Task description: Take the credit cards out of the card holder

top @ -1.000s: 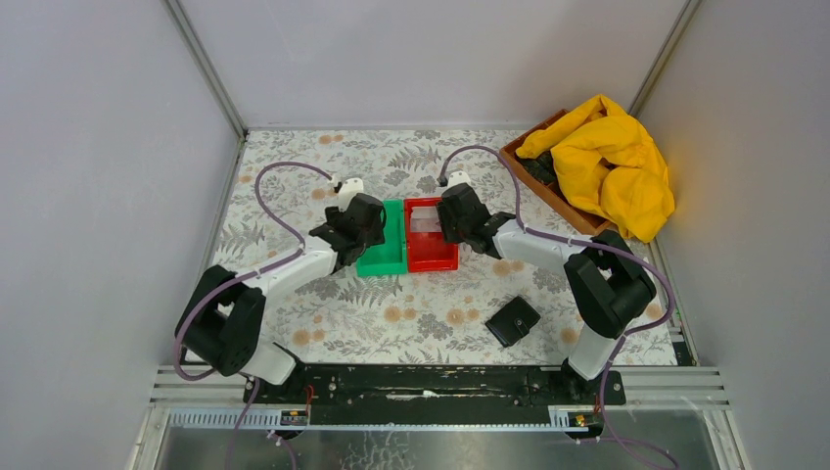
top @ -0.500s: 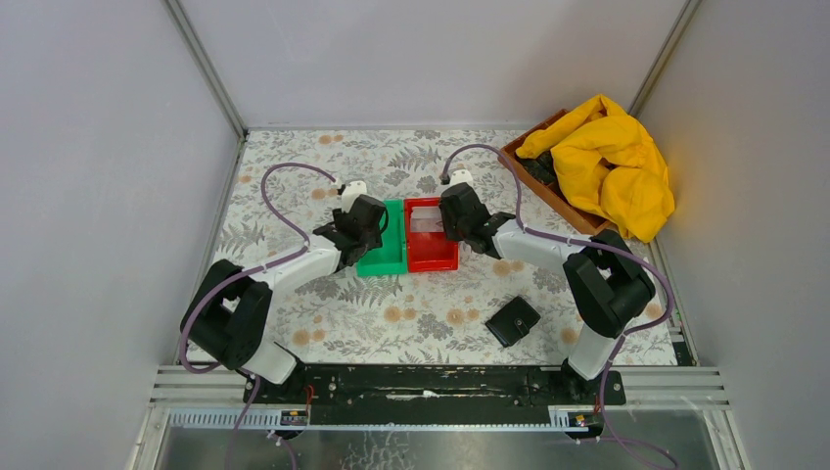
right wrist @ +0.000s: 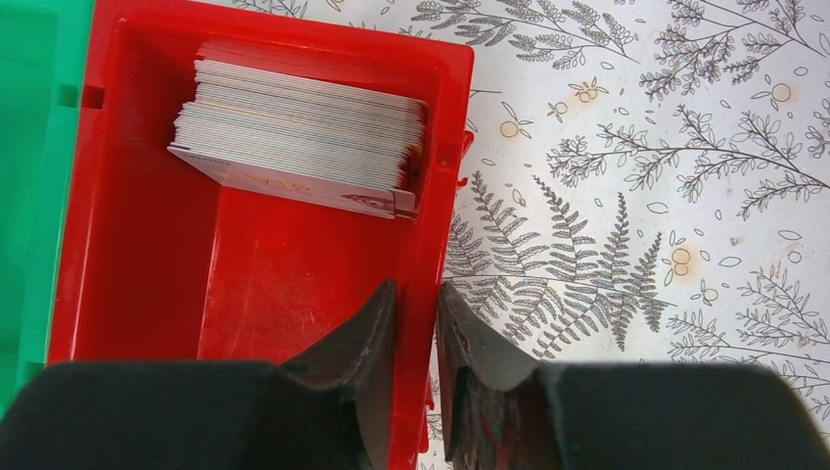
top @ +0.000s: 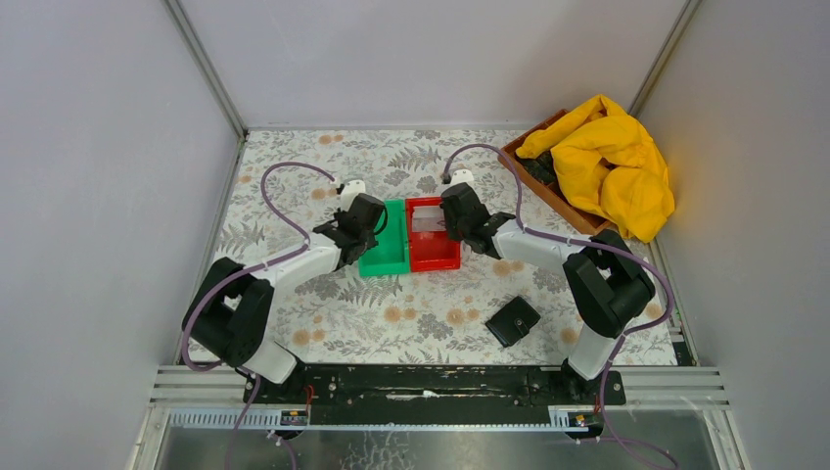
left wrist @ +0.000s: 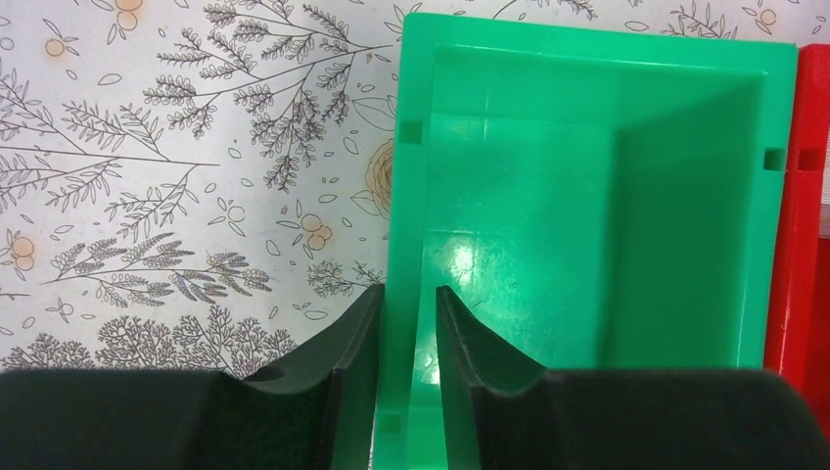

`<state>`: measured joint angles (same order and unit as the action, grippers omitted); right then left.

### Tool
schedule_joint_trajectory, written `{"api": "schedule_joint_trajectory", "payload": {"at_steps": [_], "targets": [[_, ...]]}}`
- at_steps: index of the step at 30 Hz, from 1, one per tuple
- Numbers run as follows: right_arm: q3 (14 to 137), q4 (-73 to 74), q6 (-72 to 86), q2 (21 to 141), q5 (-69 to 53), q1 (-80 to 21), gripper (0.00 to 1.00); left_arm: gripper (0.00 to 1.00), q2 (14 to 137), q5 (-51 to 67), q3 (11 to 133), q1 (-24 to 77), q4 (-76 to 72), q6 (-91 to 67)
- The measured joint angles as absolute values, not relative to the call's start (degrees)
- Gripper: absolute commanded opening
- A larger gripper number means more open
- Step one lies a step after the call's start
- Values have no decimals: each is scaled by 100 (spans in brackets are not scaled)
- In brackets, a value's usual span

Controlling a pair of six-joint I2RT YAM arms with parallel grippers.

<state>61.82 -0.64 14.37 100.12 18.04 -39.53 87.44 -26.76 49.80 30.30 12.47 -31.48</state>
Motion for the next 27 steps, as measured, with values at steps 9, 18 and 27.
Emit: {"api": "schedule_joint_trajectory", "payload": {"at_steps": [9, 18, 27], "targets": [[6182, -71, 1444, 10012, 1925, -3948, 18, 19, 8790, -2633, 5002, 3022, 1269, -3140], [6180, -71, 1461, 10012, 2045, -3942, 9, 18, 8886, -2591, 5083, 3022, 1269, -3140], [6191, -69, 1479, 10027, 2250, -3920, 4, 17, 9194, -2582, 5378, 2978, 1262, -3092]]}}
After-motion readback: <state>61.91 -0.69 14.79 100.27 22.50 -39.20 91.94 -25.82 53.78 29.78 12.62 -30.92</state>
